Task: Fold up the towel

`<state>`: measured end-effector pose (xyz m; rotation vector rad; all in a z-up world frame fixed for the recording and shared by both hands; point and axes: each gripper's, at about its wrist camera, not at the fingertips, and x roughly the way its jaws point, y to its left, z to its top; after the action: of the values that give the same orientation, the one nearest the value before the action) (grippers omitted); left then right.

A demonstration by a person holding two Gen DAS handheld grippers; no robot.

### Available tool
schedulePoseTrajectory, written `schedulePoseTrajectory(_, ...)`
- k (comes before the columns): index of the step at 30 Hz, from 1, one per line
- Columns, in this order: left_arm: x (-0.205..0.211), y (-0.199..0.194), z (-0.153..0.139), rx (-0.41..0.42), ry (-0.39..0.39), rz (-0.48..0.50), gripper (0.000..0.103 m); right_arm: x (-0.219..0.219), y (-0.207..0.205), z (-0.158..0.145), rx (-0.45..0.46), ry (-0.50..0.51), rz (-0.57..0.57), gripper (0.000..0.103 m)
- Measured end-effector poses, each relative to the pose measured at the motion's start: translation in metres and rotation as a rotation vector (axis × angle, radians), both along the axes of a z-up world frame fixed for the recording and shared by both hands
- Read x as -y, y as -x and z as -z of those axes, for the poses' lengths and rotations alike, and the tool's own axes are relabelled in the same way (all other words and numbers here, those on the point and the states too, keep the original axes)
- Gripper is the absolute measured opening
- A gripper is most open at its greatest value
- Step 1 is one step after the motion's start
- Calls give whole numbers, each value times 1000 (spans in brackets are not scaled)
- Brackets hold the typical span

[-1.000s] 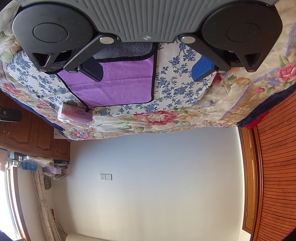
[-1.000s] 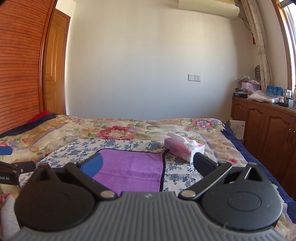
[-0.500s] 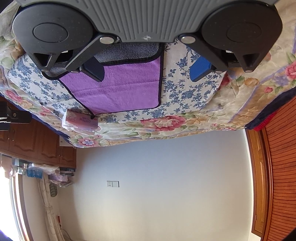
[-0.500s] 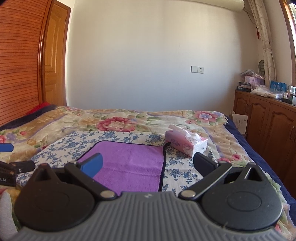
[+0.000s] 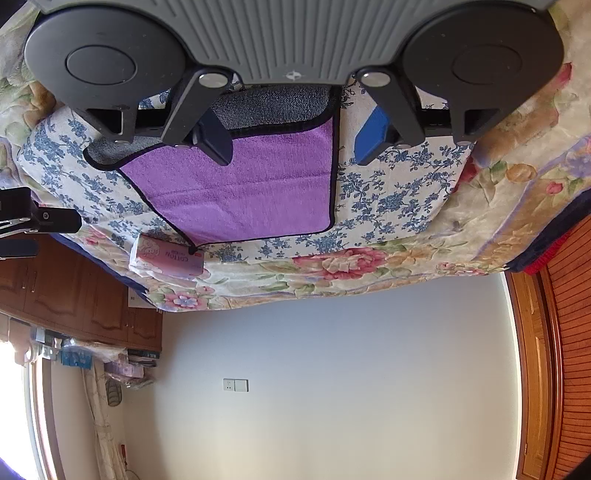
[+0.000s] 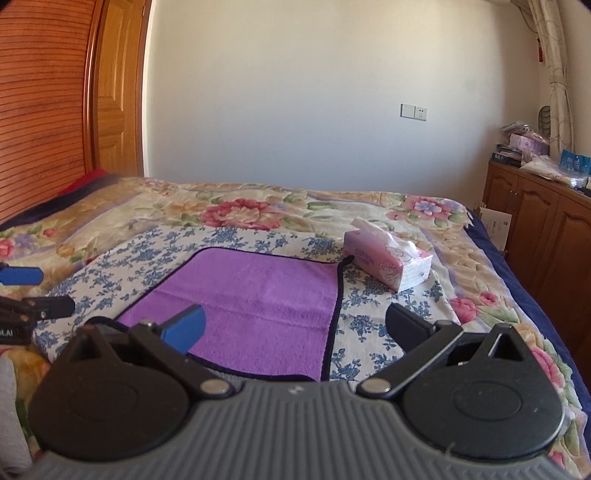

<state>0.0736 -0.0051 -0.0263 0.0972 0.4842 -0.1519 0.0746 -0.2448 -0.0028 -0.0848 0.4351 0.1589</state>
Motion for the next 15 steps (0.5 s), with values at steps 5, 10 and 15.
schedulePoseTrajectory(5, -6, -13, 5, -37, 9, -5, 70, 3, -13, 7, -51, 5, -17, 103)
schedulePoseTrajectory(10, -12, -27, 13, -83, 11, -16, 66, 4, -25, 14, -102, 14, -38, 95)
schedulePoseTrajectory(15, -17, -40, 20, -118, 2, -22, 62, 5, -36, 22, -156, 26, -58, 90)
